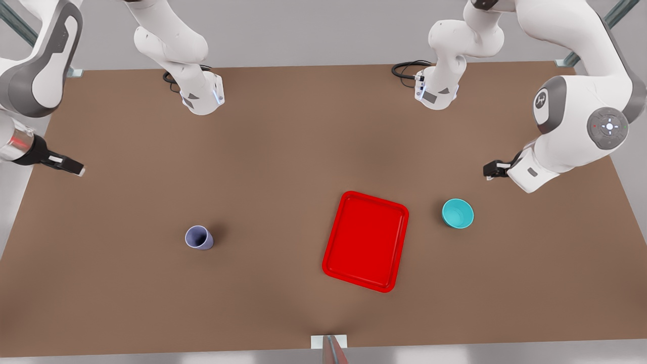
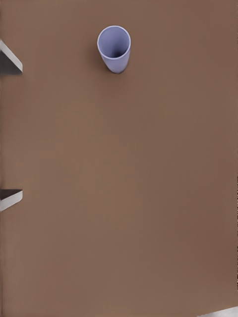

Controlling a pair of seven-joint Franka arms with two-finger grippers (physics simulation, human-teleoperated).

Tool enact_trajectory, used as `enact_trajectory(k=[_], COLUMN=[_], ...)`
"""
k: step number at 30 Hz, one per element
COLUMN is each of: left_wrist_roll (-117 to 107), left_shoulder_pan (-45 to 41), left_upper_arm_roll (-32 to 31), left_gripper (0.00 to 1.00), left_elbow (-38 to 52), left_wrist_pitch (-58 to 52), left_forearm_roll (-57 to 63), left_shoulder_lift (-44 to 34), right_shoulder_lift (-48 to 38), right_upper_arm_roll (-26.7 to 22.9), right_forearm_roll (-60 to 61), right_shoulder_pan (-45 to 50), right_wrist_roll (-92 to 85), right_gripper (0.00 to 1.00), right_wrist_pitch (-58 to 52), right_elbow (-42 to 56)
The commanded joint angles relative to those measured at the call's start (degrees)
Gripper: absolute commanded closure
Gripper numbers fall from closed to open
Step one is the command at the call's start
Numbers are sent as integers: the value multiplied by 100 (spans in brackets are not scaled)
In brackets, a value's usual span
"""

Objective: Place the bowl on the tray with the left arm and the cup on the tray with the right arm

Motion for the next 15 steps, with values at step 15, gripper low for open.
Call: enact_trajectory(k=[15], left_wrist_roll=[2426], left_shoulder_pan=[1292], left_upper_arm_roll=[-52], left_gripper=[0], left_elbow=[-2122], left_wrist_pitch=[3085], left_forearm_roll=[-2757], left_shoulder_lift=[2014], right_shoulder_lift=[608], right_upper_arm_roll=[92], right_forearm_roll=[3], right_shoulder_pan=[1135], right_wrist_roll=[23], right_gripper=[0], right_wrist_pitch=[37], right_elbow=[446])
